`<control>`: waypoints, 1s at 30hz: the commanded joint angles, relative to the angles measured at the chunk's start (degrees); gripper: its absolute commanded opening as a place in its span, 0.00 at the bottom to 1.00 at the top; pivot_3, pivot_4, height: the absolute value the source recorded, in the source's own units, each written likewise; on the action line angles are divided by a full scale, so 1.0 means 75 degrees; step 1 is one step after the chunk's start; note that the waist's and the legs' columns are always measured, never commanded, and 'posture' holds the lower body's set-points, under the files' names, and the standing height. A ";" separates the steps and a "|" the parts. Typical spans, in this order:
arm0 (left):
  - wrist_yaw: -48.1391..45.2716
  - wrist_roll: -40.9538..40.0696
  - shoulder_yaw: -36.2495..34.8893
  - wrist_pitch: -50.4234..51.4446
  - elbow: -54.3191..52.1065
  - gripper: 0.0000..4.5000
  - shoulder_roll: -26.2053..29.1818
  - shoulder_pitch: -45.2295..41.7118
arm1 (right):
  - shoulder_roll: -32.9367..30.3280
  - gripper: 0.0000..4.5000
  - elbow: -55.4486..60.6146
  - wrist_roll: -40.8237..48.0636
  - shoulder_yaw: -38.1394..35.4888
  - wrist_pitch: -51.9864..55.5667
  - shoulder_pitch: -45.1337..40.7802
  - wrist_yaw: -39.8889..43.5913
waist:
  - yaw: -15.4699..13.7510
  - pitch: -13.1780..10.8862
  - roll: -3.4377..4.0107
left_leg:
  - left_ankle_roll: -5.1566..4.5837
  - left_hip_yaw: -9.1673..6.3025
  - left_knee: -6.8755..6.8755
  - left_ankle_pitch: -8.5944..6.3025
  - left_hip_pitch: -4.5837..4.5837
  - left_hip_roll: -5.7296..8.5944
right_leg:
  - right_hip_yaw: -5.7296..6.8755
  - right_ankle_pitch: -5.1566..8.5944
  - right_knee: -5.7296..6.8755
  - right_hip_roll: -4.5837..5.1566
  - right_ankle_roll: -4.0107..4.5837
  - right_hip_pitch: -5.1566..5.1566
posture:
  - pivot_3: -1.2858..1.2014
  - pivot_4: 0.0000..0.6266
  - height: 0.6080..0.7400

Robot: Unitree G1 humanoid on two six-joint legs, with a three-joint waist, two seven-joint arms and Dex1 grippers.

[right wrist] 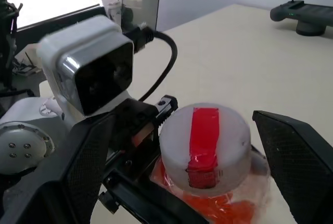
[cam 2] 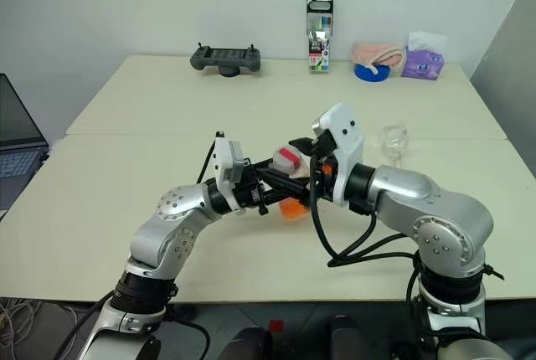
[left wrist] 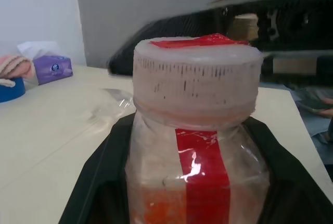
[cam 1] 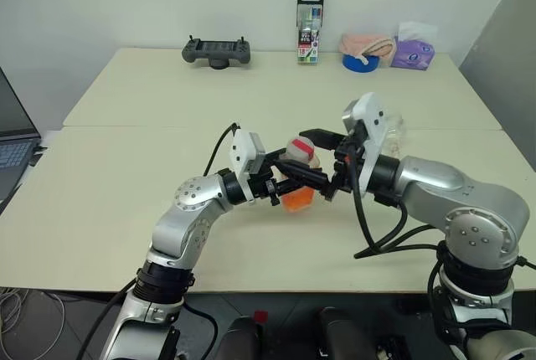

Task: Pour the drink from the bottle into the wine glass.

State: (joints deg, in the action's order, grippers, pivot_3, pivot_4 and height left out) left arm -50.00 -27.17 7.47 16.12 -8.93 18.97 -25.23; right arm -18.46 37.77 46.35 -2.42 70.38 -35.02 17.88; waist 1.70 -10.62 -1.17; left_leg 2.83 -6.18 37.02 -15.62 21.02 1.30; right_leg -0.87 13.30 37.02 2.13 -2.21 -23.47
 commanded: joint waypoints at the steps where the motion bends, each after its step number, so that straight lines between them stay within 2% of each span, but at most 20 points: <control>1: 0.0020 -0.0080 -0.0061 -0.0063 -0.0345 0.48 -0.0072 -0.0118 | 0.0107 1.00 0.0252 -0.0018 -0.0018 -0.0105 -0.0028 -0.0368 | 0.0003 0.0000 0.0000 | -0.0001 0.0001 0.0001 0.0001 -0.0002 -0.0001 | -0.0001 -0.0001 0.0004 -0.0001 0.0000 0.0000 | 0.52 0.24 1.00; 3: 0.0017 -0.0057 -0.0055 -0.0068 -0.0361 0.48 -0.0075 -0.0085 | 0.0013 1.00 0.0294 -0.0116 0.0059 -0.0169 0.0005 -0.0432 | 0.0004 0.0000 0.0000 | -0.0002 0.0001 0.0000 0.0002 -0.0003 -0.0003 | -0.0001 -0.0001 0.0005 -0.0005 0.0001 0.0000 | 0.52 0.24 1.00; 7: 0.0194 0.0007 -0.0066 -0.0031 -0.0349 0.48 -0.0139 0.0008 | -0.0048 0.81 0.0340 -0.0247 -0.0017 -0.0420 0.0125 -0.0571 | 0.0003 0.0000 0.0000 | -0.0002 0.0000 -0.0004 0.0002 -0.0002 -0.0004 | -0.0002 -0.0001 -0.0001 -0.0006 0.0002 -0.0001 | 0.52 0.24 1.00; 18: 0.0222 0.0163 -0.0084 -0.0060 -0.0161 0.48 -0.0132 -0.0026 | -0.0262 0.79 0.0540 -0.0304 0.0177 -0.0856 0.0240 -0.0487 | 0.0002 0.0000 0.0000 | -0.0002 0.0000 -0.0004 0.0001 0.0001 -0.0003 | -0.0002 0.0000 -0.0004 -0.0006 0.0000 -0.0002 | 0.52 0.24 1.00; 23: 0.0230 0.0163 -0.0093 -0.0038 -0.0138 0.48 -0.0150 -0.0066 | -0.0510 0.43 0.0520 -0.0426 0.0461 -0.0823 0.0292 -0.0466 | 0.0001 0.0000 0.0000 | -0.0002 0.0000 -0.0005 0.0001 0.0001 -0.0004 | -0.0002 -0.0001 -0.0004 -0.0006 0.0001 -0.0003 | 0.52 0.24 1.00; 24: 0.0230 0.0165 -0.0106 -0.0033 -0.0142 0.48 -0.0144 -0.0063 | -0.0573 0.40 0.0535 -0.0461 0.0537 -0.0844 0.0301 -0.0449 | 0.0001 0.0000 0.0000 | -0.0002 0.0000 -0.0005 0.0001 0.0001 -0.0003 | -0.0001 -0.0001 -0.0005 -0.0006 0.0001 -0.0003 | 0.52 0.24 1.00; 30: 0.0218 0.0228 -0.0129 -0.0066 -0.0099 0.48 -0.0107 -0.0074 | -0.0591 0.41 0.0471 -0.0494 0.0586 -0.0980 0.0284 -0.0488 | 0.0000 0.0000 0.0000 | -0.0002 0.0000 -0.0005 0.0001 0.0001 -0.0004 | -0.0001 0.0000 -0.0006 -0.0006 0.0000 -0.0003 | 0.52 0.24 1.00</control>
State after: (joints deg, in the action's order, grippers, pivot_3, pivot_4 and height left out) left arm -48.26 -25.25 7.48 16.93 -8.39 18.27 -24.32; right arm -22.38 40.13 43.00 1.81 64.00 -32.65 13.94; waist 1.70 -10.62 -1.17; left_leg 2.81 -6.18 36.98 -15.61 21.03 1.28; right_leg -0.88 13.30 36.98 2.08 -2.21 -23.48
